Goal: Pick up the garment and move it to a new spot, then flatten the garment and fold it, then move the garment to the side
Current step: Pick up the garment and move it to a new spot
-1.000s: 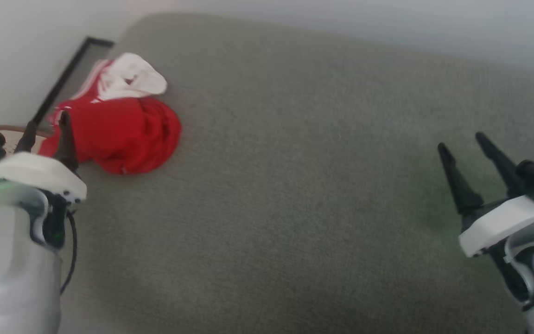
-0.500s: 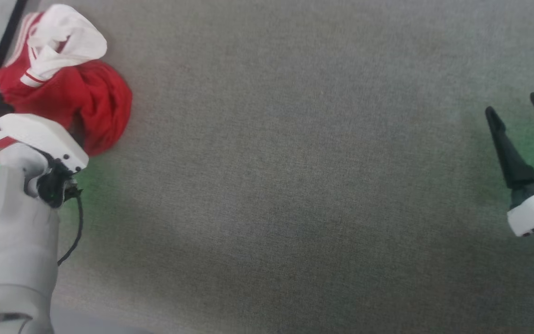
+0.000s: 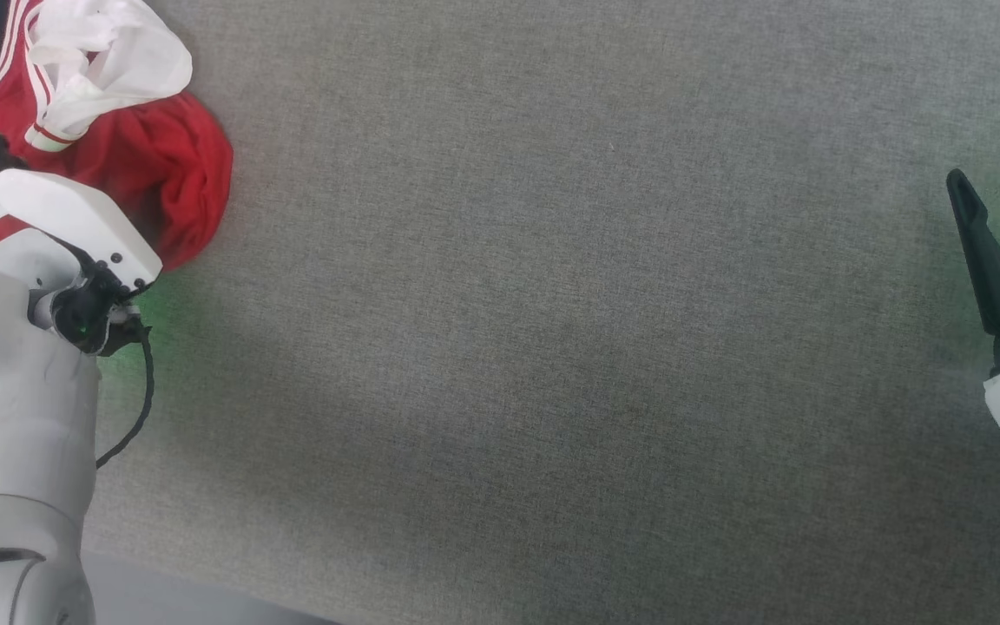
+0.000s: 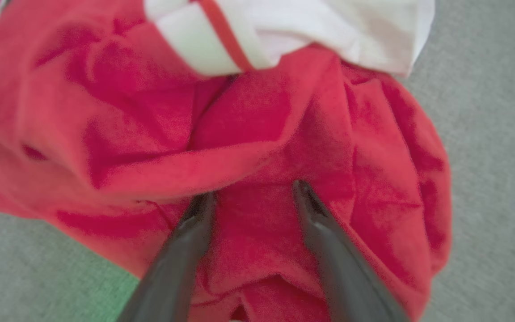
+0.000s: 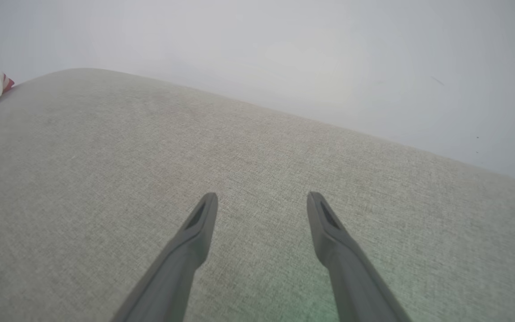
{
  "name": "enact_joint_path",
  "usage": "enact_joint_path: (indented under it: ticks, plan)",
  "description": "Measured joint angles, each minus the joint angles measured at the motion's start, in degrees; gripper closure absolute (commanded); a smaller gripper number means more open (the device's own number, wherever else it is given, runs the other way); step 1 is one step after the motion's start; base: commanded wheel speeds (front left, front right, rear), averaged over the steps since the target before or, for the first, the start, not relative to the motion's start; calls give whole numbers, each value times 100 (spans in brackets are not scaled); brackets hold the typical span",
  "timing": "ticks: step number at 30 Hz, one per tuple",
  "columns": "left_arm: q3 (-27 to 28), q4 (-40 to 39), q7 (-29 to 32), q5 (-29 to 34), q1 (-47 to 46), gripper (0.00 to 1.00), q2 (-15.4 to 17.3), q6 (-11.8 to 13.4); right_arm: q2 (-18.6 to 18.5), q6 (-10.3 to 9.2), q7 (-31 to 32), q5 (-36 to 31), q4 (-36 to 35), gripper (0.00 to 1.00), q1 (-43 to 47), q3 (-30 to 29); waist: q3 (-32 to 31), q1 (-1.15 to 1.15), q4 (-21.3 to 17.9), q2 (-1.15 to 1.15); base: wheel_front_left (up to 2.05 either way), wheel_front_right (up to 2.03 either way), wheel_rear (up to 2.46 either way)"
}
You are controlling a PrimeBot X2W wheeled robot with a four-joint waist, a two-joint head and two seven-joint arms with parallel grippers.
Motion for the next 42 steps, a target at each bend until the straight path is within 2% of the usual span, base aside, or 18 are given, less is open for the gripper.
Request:
enact_joint_path:
  ticks: [8,16,22,30,36,42]
  plan:
    - [-127,56,-586,57,-11,100,129,-2,144,0,-123,-2,153,0,-51,42,-204,0,15,0,0,0,0]
    - [-563,-233,-1049,370,-319,100,545,-25,436,0,-434,47,592,0,-54,216,-750,0,71,0,0,0,0]
    - [-1053,-739,-1216,597,-588,100,805,-26,669,0,-683,60,956,0,-47,311,-1260,0,126,0,0,0,0]
    - [-1648,-1818,-1066,686,-793,100,1139,-27,947,0,-934,103,1268,0,43,315,-1873,0,180,0,0,0,0]
    - [-1903,-2828,-634,722,-811,100,1338,-27,1060,0,-1083,113,1424,0,89,274,-2177,0,126,0,0,0,0]
    - [-2011,-4035,-54,726,-621,100,1460,36,1145,0,-1221,112,1500,0,92,141,-2303,0,-121,0,0,0,0]
